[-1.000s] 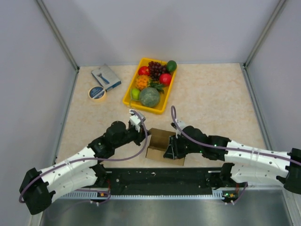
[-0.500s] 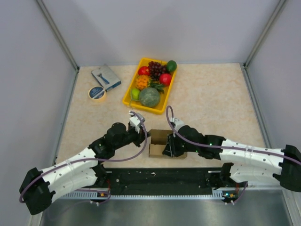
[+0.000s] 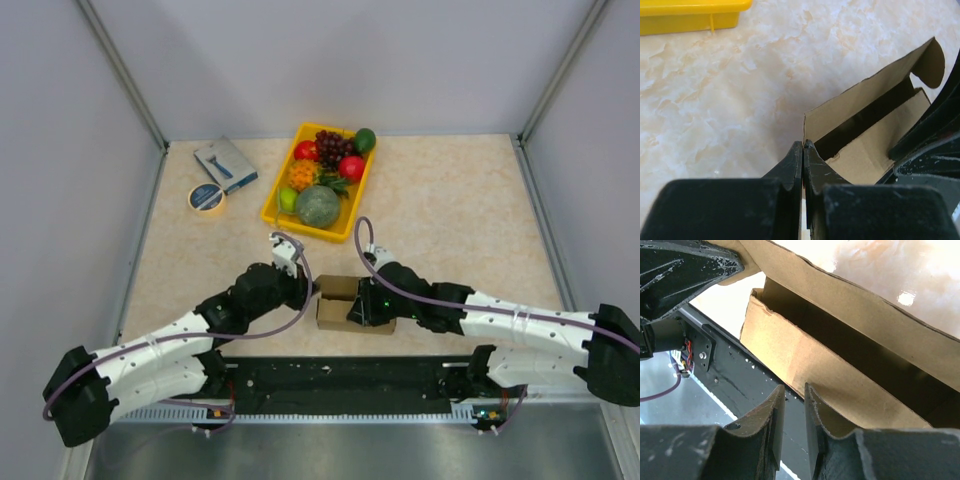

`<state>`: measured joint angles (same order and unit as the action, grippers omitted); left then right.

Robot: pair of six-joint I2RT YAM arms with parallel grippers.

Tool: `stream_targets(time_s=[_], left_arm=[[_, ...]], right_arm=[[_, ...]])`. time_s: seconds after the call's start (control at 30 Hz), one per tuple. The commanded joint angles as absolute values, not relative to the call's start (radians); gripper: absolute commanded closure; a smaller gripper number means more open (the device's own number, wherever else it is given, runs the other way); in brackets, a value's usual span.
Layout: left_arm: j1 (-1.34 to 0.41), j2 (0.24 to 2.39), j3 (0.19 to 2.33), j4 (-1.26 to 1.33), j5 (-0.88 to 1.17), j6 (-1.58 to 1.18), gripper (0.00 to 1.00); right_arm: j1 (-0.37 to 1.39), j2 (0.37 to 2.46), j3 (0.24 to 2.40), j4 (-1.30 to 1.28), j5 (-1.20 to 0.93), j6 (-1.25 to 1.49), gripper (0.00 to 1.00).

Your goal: Fold the paper box

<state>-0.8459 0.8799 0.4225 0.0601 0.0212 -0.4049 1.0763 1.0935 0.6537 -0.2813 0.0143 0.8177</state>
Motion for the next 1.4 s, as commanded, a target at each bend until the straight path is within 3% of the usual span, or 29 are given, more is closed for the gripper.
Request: stream_targets(time_s=[0.0, 0.33, 0.67, 1.37], left_arm=[[-0.925, 0.896, 0.442, 0.127, -0.158, -0.541, 1.0], [-1.153, 0.945, 0.468, 0.037, -0.569, -0.664, 1.0], [-1.307, 1.031, 0.502, -0.046, -0.782, -0.811, 1.0], [-1.425, 1.098, 0.38, 0.084, -0.884, -0.874, 1.0]], right_arm=[[1.066, 1.118, 0.658, -0.308, 0.044, 0.847, 0.78], [1.06, 1.123, 0.66, -0.308, 0.037, 0.885, 0.78], [1.06, 1.124, 0.67, -0.31, 0.031, 0.888, 0.78], [1.06, 1.098, 0.644, -0.308, 0.011, 0.893, 0.78]])
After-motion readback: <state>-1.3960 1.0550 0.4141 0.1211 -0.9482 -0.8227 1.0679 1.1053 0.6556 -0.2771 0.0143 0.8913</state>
